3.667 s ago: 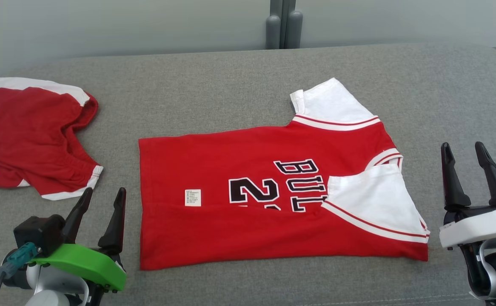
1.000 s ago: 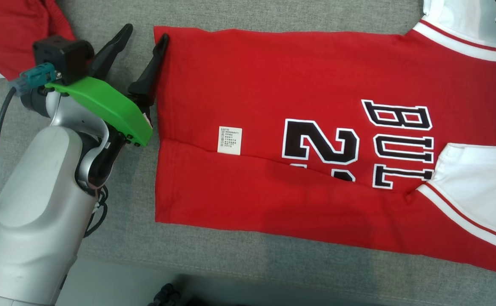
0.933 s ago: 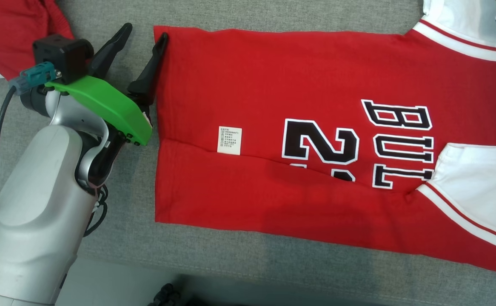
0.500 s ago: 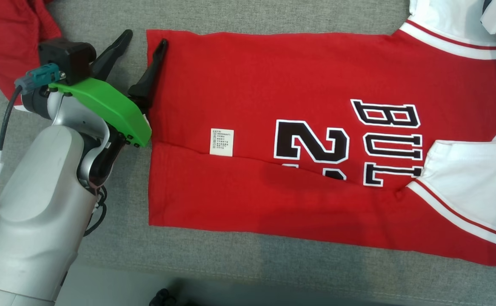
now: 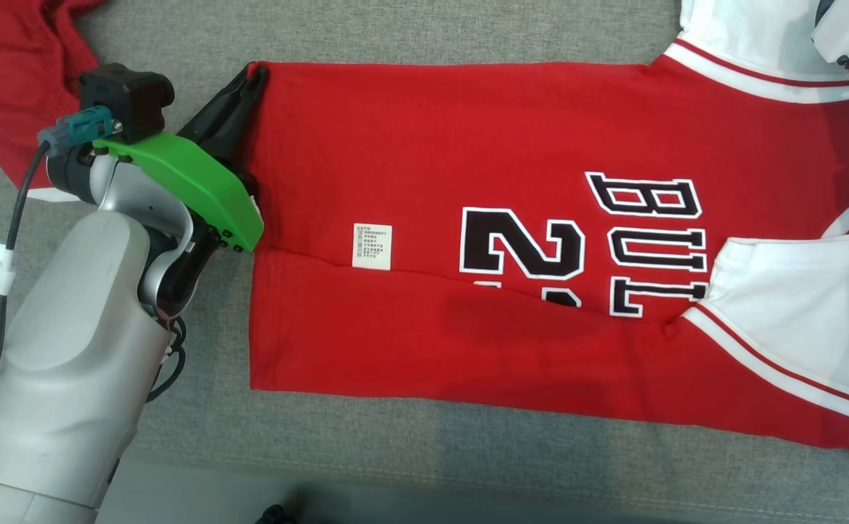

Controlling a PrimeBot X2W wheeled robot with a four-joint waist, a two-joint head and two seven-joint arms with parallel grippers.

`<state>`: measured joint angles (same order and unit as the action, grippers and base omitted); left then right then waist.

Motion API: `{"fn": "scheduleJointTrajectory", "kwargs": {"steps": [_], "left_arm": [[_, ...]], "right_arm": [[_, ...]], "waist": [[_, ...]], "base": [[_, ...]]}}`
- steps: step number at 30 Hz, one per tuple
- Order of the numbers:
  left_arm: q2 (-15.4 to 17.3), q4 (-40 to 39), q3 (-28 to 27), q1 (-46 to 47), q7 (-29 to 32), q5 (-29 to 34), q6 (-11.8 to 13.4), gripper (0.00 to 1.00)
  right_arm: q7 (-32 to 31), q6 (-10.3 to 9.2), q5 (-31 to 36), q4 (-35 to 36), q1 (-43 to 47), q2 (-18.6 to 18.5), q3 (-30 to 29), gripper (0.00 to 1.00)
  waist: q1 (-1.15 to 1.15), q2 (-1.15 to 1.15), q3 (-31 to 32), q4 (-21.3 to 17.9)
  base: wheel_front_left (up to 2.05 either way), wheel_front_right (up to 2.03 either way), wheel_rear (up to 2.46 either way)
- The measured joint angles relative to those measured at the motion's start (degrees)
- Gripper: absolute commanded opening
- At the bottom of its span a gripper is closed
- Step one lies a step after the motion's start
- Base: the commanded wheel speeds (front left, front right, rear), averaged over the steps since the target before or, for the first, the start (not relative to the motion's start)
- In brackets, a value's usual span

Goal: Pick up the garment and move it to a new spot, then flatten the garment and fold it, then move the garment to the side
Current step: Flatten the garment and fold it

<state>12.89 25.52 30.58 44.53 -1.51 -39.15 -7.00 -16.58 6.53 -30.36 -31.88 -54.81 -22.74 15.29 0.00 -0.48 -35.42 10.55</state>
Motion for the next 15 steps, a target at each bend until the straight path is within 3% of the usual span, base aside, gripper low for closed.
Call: {"fn": "scheduleJointTrajectory", "kwargs": {"steps": [15], "left_arm": [[0.19, 3.66, 1.19, -1.91, -4.03, -0.54, -0.05, 0.00]], "right_arm": [[8.47, 0.53, -3.97, -1.45, 1.87, 2.93, 0.80, 0.00]], "waist": [[0.00, 0.00, 5.71, -0.92]], "base": [[0.00, 0.00, 0.00]]}}
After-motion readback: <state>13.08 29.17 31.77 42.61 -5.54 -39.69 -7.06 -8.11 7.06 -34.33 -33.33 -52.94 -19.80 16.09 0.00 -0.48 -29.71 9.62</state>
